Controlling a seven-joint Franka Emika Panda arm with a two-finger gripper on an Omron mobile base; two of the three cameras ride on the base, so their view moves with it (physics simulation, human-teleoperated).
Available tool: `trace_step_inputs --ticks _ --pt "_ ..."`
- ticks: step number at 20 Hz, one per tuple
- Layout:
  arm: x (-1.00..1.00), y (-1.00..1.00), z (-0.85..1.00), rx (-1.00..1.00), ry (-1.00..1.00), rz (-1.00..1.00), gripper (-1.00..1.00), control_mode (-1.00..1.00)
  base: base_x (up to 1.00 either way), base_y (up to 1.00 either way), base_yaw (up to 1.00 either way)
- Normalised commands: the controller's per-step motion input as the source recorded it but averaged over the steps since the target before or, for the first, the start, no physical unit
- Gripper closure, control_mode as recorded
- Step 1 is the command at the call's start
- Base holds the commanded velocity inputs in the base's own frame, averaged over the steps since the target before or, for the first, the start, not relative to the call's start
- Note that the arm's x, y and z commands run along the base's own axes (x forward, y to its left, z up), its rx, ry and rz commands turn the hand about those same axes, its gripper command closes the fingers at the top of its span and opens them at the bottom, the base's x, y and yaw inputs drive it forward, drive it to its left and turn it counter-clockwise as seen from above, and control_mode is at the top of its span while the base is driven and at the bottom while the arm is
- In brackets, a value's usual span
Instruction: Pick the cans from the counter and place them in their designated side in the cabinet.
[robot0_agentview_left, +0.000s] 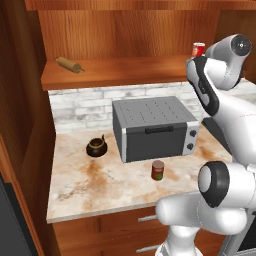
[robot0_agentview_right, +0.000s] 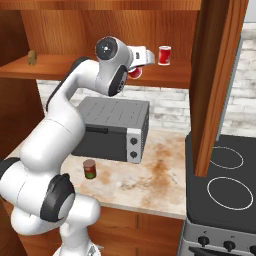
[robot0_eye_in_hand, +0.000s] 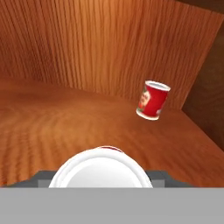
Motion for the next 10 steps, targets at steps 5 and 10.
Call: trace_step_inputs --ticks 5,10 --pt "0.25 -0.09 -0.09 0.00 0.00 0.00 1.00 -1.00 0.00 0.00 0.00" --pt "0.26 -0.08 -0.07 0.00 0.00 0.00 1.00 -1.00 0.00 0.00 0.00"
